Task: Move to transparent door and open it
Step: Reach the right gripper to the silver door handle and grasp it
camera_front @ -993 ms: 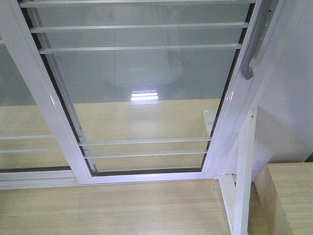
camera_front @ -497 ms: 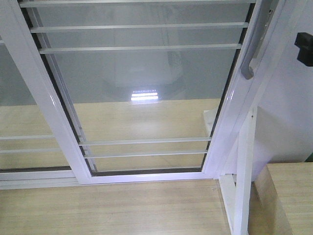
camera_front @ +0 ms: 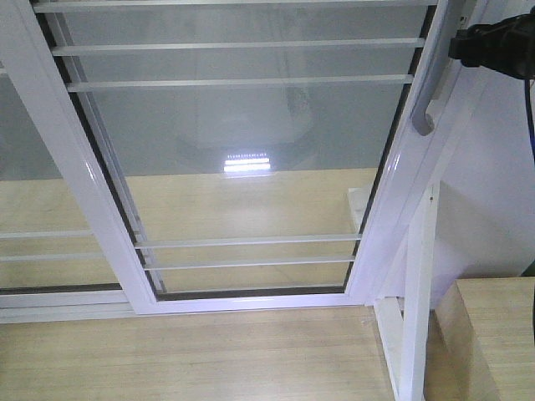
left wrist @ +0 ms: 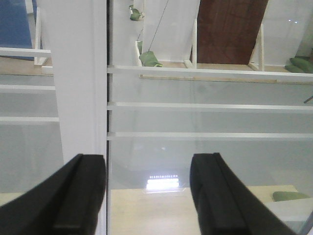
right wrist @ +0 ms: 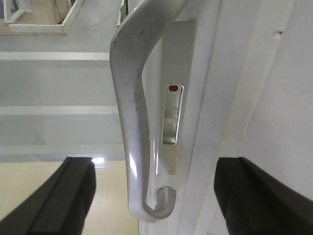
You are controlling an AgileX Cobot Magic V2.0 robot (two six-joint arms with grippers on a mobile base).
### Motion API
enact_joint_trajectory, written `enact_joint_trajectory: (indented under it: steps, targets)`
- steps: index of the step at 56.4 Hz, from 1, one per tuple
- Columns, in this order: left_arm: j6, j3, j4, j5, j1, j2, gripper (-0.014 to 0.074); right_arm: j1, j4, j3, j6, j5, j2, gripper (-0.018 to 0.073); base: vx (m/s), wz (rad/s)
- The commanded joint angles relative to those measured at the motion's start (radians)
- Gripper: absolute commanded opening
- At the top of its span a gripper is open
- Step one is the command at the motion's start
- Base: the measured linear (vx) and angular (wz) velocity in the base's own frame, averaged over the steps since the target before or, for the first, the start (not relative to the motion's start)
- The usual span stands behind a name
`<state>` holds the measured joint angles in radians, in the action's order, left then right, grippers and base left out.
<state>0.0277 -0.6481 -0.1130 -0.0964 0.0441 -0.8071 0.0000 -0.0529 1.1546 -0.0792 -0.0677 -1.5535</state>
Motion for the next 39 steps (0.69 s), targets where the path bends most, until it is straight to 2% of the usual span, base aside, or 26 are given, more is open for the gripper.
enact_joint_trajectory:
  steps: [1,24,39]
  targets:
    - [-0.009,-0.039,-0.004,0.081,0.006,0.005,0.0505,-0.002,-0.001,0.096,-0.009,0.092,-0.027,0.0545,0.0,0.0]
    - [-0.007,-0.039,-0.004,0.081,0.006,0.005,0.0505,-0.002,-0.002,0.3,0.013,0.102,-0.236,0.0535,0.0,0.0]
    - [-0.007,-0.039,-0.004,0.081,0.006,0.005,0.0505,-0.002,-0.001,0.32,0.045,0.165,-0.289,0.0429,0.0,0.0]
